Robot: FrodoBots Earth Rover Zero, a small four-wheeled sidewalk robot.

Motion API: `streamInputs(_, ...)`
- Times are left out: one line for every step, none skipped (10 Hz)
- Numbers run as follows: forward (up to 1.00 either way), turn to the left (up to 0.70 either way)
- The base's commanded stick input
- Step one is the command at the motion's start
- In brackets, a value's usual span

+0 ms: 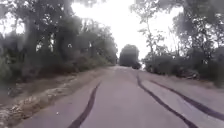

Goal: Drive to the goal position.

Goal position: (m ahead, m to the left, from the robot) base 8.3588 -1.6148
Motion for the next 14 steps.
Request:
streamInputs(0.85, -0.33)
streamInputs(0.85, -0.20)
streamInputs(0.85, 0.02)
streamInputs(0.85, 0.02)
streamInputs(0.85, 0.02)
streamInputs(0.85, 0.02)
streamInputs(0.85, 0.02)
streamInputs(0.85, 0.02)
streamInputs(0.85, 0.02)
streamInputs(0.85, 0.02)
streamInputs(0.85, 0.02)
streamInputs(0.85, 0.02)
streamInputs(0.85, 0.02)
streamInputs(0.85, 0.02)
